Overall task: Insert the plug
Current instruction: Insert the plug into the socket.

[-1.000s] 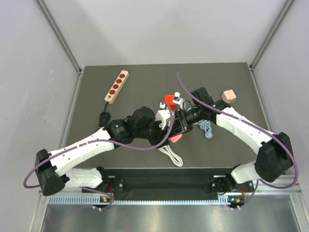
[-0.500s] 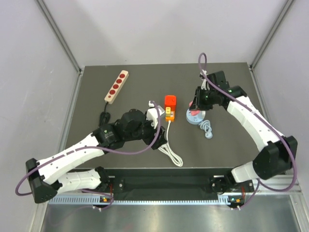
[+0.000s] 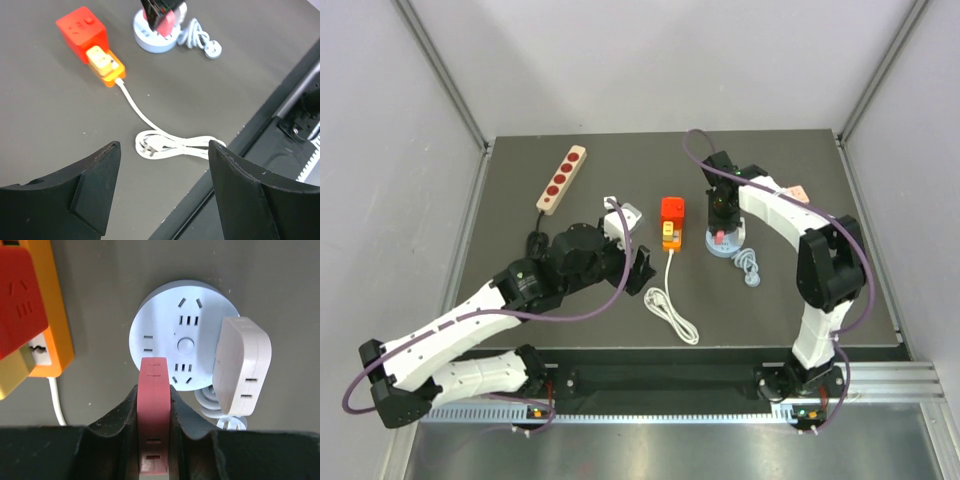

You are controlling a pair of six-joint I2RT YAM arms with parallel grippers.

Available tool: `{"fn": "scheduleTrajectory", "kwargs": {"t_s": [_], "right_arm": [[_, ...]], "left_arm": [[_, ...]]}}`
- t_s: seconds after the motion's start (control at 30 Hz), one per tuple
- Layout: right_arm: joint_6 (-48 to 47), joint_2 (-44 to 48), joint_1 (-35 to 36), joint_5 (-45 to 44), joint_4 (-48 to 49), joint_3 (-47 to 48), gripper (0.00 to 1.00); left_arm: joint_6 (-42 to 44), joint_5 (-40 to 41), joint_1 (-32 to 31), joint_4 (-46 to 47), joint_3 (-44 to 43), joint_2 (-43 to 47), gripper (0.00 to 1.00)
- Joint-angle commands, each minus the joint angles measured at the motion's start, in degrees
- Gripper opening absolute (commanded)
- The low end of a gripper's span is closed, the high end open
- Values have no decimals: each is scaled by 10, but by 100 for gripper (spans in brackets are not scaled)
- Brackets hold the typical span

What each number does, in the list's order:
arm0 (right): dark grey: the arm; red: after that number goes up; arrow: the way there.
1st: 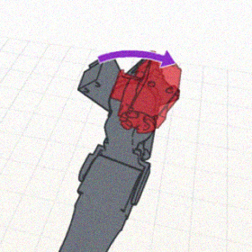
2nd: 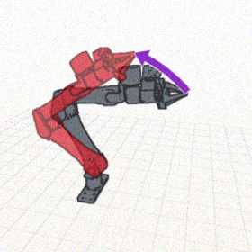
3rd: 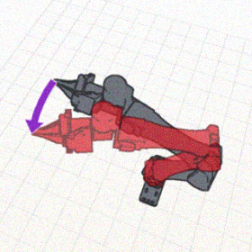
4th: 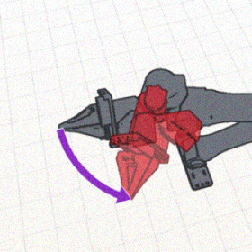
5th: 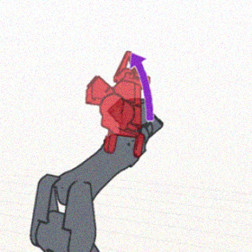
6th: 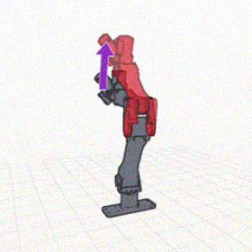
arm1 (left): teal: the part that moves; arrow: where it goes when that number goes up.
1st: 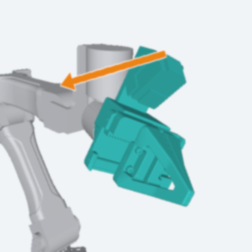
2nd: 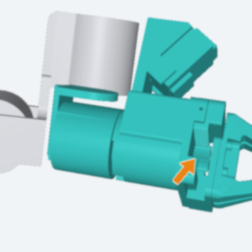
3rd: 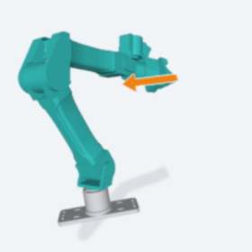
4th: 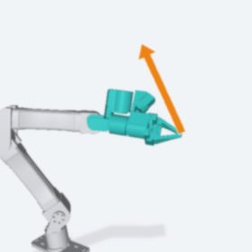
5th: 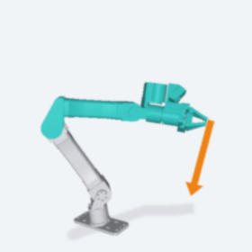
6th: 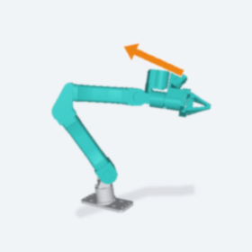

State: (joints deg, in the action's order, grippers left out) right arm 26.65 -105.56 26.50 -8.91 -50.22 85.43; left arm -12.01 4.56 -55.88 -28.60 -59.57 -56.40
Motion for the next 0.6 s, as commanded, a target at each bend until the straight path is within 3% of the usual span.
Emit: {"fn": "scheduleTrajectory", "kwargs": {"t_s": [0.0, 0.27, 0.57], "right_arm": [[14, -9, 5, -23, 3, 39, 0], [9, -49, -1, 20, 22, 63, 0], [0, -49, -17, 12, 21, 52, 0]], "left_arm": [[2, 35, -1, 9, 7, 22, 75], [0, 33, -1, 15, 19, 39, 76], [2, 39, -1, 20, 23, 39, 76]]}}
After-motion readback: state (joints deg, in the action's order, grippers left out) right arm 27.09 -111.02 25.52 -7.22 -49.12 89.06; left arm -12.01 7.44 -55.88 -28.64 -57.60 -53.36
